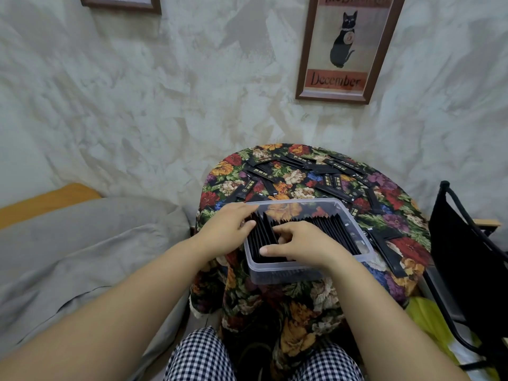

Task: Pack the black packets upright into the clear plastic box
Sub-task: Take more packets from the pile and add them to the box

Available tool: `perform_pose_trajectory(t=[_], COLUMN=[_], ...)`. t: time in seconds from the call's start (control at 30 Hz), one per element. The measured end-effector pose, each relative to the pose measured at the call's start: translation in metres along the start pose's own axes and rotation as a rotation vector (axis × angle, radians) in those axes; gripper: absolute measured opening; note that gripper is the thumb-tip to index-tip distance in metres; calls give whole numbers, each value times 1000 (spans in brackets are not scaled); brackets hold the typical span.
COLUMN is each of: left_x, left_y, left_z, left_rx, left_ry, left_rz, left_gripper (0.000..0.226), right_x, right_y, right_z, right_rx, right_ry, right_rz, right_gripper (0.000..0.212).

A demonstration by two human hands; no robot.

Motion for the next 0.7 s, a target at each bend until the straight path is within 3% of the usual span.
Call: perform_pose_trajectory(t=[0.2,0.37,0.57,0.7], left_x=[9,9,4,4], left_y=[-1,-1,-10,-8], left_z=[5,1,2,4], left_rx=[-38,-108,79,28], left_ry=[-1,20,-7,-25], left_rz=[-4,11,86,97], left_gripper=[36,38,43,42], right_x=[-14,-11,-9,-9], right_y=[1,0,-1,-3], right_z=[-8,-2,8,13], right_rx=[-41,-101,-62,-16], right_ry=[127,150,159,153], right_rz=[-75,-72,-19,-10], right_gripper=[56,71,82,78])
Point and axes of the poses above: each hand's wrist, its own x-axis towards the middle knuckle, its own y-axis out of the back of the hand, z = x × y, the point moved 5 cm from there along x, towards the middle knuckle, and after that the axes turned 14 degrees about y, right-handed, at the moved point
